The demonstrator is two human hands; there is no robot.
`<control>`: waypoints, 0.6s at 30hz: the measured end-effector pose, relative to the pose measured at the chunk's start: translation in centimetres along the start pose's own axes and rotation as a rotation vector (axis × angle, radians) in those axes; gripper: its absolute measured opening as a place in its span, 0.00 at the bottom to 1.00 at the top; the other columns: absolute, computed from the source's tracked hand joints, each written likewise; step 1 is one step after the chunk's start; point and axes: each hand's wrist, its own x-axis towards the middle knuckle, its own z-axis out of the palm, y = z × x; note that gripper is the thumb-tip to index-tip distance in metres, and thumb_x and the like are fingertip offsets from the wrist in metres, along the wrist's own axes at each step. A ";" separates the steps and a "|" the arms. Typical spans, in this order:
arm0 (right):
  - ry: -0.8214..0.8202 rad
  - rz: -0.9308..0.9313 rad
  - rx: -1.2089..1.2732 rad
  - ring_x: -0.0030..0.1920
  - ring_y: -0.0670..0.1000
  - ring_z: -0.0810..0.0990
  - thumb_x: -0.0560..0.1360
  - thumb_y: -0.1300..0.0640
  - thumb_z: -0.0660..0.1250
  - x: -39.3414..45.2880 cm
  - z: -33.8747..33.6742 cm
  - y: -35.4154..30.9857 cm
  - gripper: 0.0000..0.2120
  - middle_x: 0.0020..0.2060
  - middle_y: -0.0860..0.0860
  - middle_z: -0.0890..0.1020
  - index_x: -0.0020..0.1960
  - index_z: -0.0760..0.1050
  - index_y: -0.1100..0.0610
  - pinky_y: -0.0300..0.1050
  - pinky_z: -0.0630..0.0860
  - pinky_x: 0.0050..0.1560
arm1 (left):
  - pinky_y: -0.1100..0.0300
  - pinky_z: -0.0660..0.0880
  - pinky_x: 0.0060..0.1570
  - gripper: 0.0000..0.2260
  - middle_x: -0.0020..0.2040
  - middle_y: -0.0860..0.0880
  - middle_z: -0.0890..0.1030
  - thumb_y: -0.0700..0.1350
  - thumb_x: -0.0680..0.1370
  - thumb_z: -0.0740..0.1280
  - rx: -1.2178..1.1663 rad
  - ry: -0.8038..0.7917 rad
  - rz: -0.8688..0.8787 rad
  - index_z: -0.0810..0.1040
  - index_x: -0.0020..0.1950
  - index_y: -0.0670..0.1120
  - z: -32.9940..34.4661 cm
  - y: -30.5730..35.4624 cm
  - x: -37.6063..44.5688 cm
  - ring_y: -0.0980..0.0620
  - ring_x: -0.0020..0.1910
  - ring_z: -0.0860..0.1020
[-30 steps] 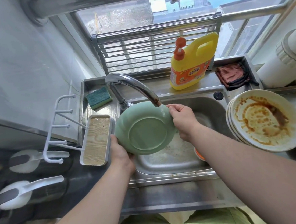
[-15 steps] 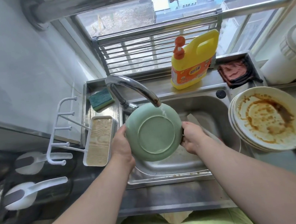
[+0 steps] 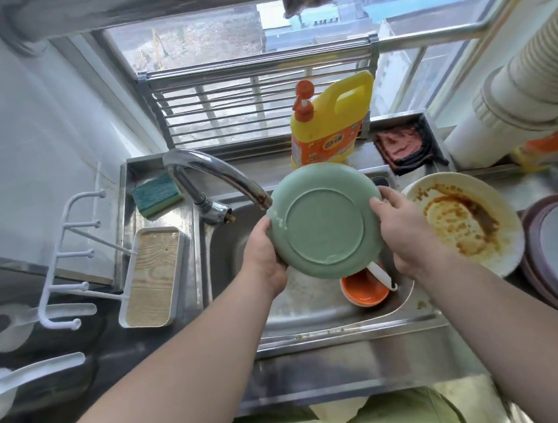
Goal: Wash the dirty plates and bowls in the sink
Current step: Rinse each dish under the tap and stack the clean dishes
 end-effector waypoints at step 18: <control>0.124 0.277 0.069 0.48 0.58 0.87 0.82 0.53 0.71 -1.8 -3.7 0.2 0.17 0.55 0.59 0.85 0.67 0.76 0.60 0.48 0.83 0.35 | 0.55 0.84 0.33 0.06 0.44 0.43 0.86 0.37 0.85 0.64 0.069 -0.026 -0.135 0.81 0.55 0.40 0.1 2.0 2.9 0.49 0.37 0.85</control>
